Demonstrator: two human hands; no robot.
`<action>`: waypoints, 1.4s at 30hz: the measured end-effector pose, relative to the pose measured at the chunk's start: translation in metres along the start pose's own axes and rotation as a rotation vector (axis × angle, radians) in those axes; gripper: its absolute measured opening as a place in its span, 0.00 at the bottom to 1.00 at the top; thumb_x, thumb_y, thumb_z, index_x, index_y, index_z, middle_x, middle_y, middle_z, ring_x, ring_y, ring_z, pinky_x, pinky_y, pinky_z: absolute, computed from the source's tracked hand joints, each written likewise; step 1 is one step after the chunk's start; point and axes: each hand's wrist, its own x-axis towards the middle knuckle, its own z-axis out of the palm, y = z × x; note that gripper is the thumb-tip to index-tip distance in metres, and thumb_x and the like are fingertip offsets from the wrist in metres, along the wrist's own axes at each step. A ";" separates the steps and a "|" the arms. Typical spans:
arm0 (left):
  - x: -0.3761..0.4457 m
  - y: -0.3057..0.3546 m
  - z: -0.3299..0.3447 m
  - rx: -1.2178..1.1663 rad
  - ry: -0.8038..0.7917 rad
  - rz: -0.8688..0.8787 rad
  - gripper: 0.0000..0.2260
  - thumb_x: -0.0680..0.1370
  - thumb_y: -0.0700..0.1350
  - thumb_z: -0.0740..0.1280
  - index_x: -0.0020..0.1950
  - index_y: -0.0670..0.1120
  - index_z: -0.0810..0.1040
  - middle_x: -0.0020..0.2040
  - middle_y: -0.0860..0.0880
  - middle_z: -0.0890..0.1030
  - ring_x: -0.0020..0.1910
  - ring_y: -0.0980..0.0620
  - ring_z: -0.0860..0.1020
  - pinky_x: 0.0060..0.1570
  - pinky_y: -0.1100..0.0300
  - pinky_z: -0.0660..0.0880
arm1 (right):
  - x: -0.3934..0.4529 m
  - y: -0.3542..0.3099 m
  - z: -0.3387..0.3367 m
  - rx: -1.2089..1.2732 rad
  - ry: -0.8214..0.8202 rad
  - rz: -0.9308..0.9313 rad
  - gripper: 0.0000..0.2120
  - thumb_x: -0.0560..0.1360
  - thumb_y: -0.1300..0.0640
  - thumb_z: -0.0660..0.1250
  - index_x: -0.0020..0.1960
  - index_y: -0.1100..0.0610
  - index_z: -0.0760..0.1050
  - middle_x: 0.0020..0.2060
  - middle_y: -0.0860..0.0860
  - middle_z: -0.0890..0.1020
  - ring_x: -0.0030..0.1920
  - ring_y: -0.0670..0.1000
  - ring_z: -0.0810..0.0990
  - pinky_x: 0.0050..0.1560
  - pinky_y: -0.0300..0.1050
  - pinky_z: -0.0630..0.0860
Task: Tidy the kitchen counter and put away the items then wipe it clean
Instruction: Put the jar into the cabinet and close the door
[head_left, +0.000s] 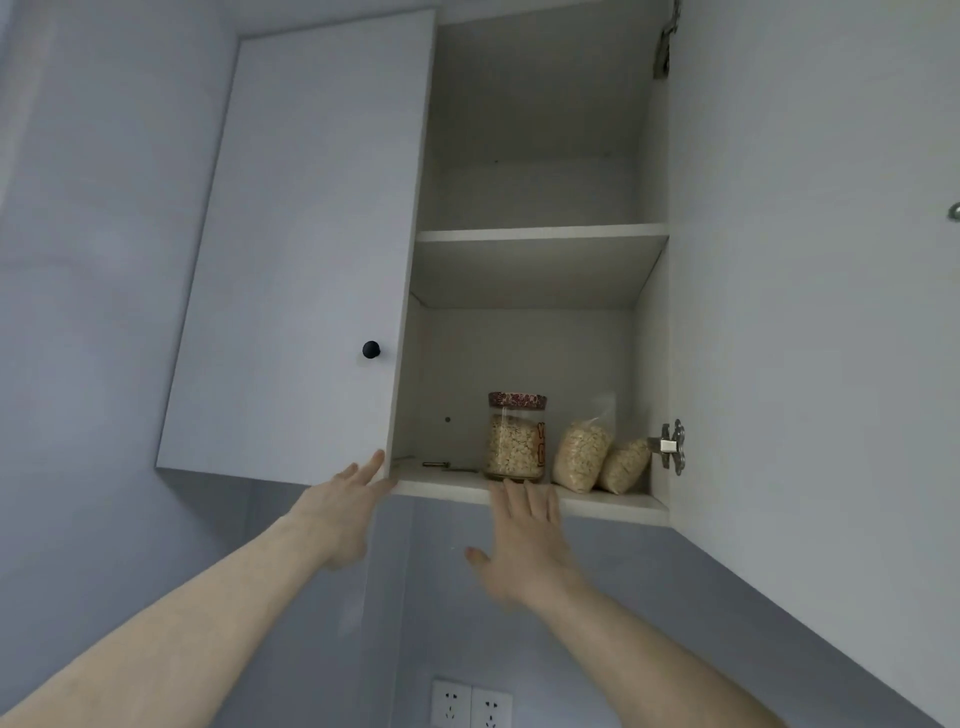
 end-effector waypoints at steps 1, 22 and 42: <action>-0.008 0.003 0.004 -0.004 -0.017 0.001 0.42 0.77 0.36 0.65 0.83 0.54 0.44 0.83 0.53 0.39 0.83 0.48 0.48 0.75 0.49 0.66 | -0.005 -0.001 -0.001 0.010 -0.023 -0.002 0.44 0.79 0.38 0.60 0.83 0.54 0.41 0.82 0.54 0.43 0.81 0.59 0.38 0.79 0.60 0.35; -0.243 0.113 -0.036 -0.316 0.250 0.028 0.34 0.76 0.50 0.68 0.79 0.59 0.57 0.81 0.60 0.57 0.79 0.56 0.59 0.76 0.56 0.62 | -0.229 0.013 -0.086 0.350 -0.111 -0.409 0.27 0.77 0.46 0.65 0.75 0.46 0.65 0.74 0.41 0.68 0.72 0.47 0.69 0.69 0.42 0.67; -0.291 0.326 -0.213 -0.376 0.707 0.136 0.41 0.74 0.57 0.72 0.81 0.52 0.56 0.82 0.57 0.53 0.77 0.54 0.63 0.71 0.49 0.70 | -0.339 0.162 -0.186 0.515 0.142 -0.311 0.25 0.76 0.43 0.66 0.71 0.40 0.63 0.68 0.33 0.68 0.65 0.43 0.74 0.63 0.49 0.75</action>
